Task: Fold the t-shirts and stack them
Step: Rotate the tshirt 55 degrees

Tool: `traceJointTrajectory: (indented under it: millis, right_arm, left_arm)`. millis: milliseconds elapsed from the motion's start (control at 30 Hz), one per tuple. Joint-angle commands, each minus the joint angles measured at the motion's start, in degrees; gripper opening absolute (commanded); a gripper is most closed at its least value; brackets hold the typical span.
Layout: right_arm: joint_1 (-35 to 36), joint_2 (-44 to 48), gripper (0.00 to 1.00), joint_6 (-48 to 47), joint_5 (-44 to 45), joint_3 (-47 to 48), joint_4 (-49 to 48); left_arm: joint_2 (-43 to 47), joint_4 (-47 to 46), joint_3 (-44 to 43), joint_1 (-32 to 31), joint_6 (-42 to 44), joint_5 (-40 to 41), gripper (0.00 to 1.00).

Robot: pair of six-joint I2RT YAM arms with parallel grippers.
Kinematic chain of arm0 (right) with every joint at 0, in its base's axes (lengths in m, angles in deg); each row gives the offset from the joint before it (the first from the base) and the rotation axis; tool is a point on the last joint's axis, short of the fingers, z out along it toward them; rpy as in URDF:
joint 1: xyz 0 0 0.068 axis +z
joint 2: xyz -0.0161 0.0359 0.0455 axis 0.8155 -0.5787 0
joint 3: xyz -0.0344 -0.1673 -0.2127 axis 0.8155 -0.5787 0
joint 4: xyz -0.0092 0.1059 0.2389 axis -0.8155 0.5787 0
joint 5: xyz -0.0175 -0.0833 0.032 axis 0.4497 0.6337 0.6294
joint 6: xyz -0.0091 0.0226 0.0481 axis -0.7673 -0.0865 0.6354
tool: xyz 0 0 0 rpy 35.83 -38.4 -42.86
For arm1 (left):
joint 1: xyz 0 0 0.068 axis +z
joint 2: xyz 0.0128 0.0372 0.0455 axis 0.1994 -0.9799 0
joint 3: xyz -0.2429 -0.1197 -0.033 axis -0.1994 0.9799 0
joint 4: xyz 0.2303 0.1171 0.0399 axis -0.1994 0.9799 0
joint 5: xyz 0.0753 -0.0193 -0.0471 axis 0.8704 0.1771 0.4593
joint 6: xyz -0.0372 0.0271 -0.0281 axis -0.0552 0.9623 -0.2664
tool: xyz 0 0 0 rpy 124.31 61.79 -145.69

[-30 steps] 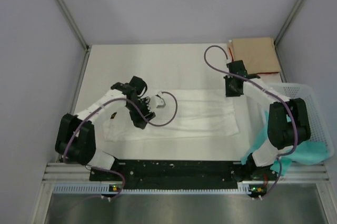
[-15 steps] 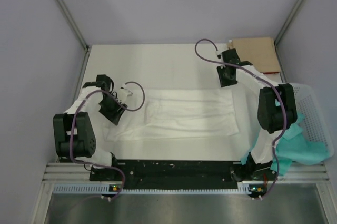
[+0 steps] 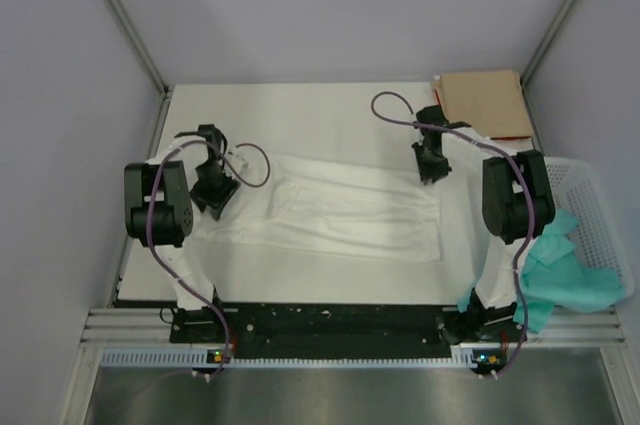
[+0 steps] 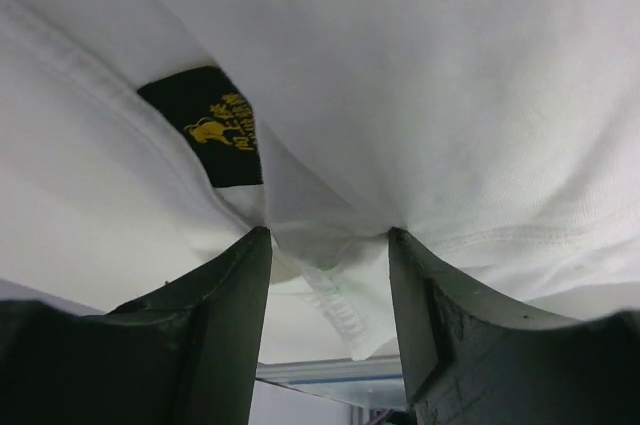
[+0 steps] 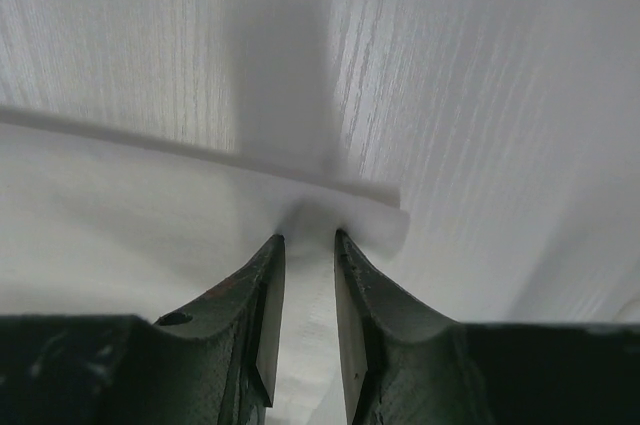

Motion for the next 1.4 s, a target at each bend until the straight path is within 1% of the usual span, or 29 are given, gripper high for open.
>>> traceJointTrajectory:
  millis: [0,100,200,267,367,467,533,633,667,733,833,900,967,1000,1067,1100,1133,1200,1233,1267,1300,1333,1367]
  right_arm:
    - [0.89,3.39,0.25,3.82,-3.77,-5.72,3.3]
    - [3.79,6.2,0.25,6.37,-6.24,-9.76,3.21]
    - [9.05,8.14,0.25,8.74,-8.79,-13.37,3.04]
    - [12.92,9.28,0.25,10.76,-12.38,-15.13,2.95]
    - [16.44,12.79,0.25,14.71,-17.13,-18.38,1.55]
    - [20.14,16.83,0.25,18.06,-22.75,-21.11,-0.12]
    - [21.63,19.03,0.26,19.47,-25.57,-22.34,-0.83]
    - [21.82,23.07,0.28,20.26,-28.31,-23.66,-1.18]
    - [21.73,24.39,0.29,19.91,-28.05,-23.66,-1.01]
    - [21.47,27.29,0.32,17.72,-27.96,-22.61,-0.39]
    - [21.03,30.2,0.36,11.15,-26.56,-19.81,1.54]
    - [19.98,31.26,0.37,6.14,-25.84,-17.43,2.33]
    - [16.04,32.22,0.37,0.16,-33.63,-14.98,1.55]
    - [12.71,33.1,0.38,-2.04,-37.85,-13.4,1.11]
    - [6.11,34.77,0.4,-4.34,-49.09,-9.88,-2.39]
    - [3.39,35.56,0.41,-3.65,-55.05,-8.91,-5.89]
    - [2.05,36.61,0.43,-3.56,-58.68,-8.81,-10.54]
    - [1.69,39.94,0.46,-6.79,-63.0,-10.47,-20.11]
    - [1.86,41.7,0.5,-8.64,-65.9,-12.48,-25.04]
    - [1.78,43.46,0.57,-11.87,-67.93,-14.41,-29.35]
    - [1.78,44.96,0.61,-16.78,-70.12,-16.09,-30.52]
    - [1.69,46.54,0.66,-25.88,-71.19,-17.41,-29.14]
    - [1.69,47.77,0.68,-31.1,-71.11,-18.38,-26.17]
  left_arm:
    - [-10.74,-13.09,-14.0,-0.04,-1.03,9.33,0.54]
    - [-18.48,-11.95,-26.56,-0.91,-0.77,12.06,0.55]
    - [-26.12,-11.86,-38.17,-1.79,-0.33,14.78,0.56]
    - [-30.96,-13.08,-45.55,-2.5,0.37,16.8,0.56]
    - [-35.98,-16.68,-53.82,-2.68,2.13,20.23,0.59]
    - [-39.23,-20.46,-59.11,-2.68,6.08,23.83,0.65]
    - [-39.86,-21.35,-61.84,-2.68,7.05,25.42,0.69]
    - [-36.54,-20.3,-61.59,-2.68,5.66,22.72,0.75]
    - [-34.34,-19.6,-60.8,-4.24,4.87,21.13,0.76]
    - [-29.17,-17.93,-57.65,-4.87,3.37,16.75,0.77]
    - [-18.71,-17.13,-48.09,-6.71,2.4,7.79,0.78]
    - [-9.76,-16.52,-40.53,-8.82,3.36,2.34,0.78]
    - [-1.58,-15.21,-33.23,-11.63,5.03,-2.41,0.78]
    - [3.86,-13.98,-29.54,-13.82,5.82,-6.7,0.78]
    - [11.17,-10.47,-23.21,-17.34,7.84,-14.26,0.77]
    - [14.77,-8.62,-19.79,-19.53,8.89,-18.22,0.77]
    - [17.77,-6.95,-15.49,-21.47,10.47,-22.69,0.77]
    - [23.84,-6.06,-7.22,-26.38,12.58,-29.57,0.76]
    - [26.65,-6.14,-3.7,-28.67,13.81,-32.2,0.76]
    - [29.29,-6.93,0.07,-31.21,14.69,-34.14,0.76]
    - [31.4,-7.63,3.85,-33.42,15.49,-35.3,0.75]
    - [33.77,-9.73,7.2,-35.44,16.1,-37.22,0.75]
    - [35.53,-11.14,10.8,-37.11,16.89,-38.98,0.75]
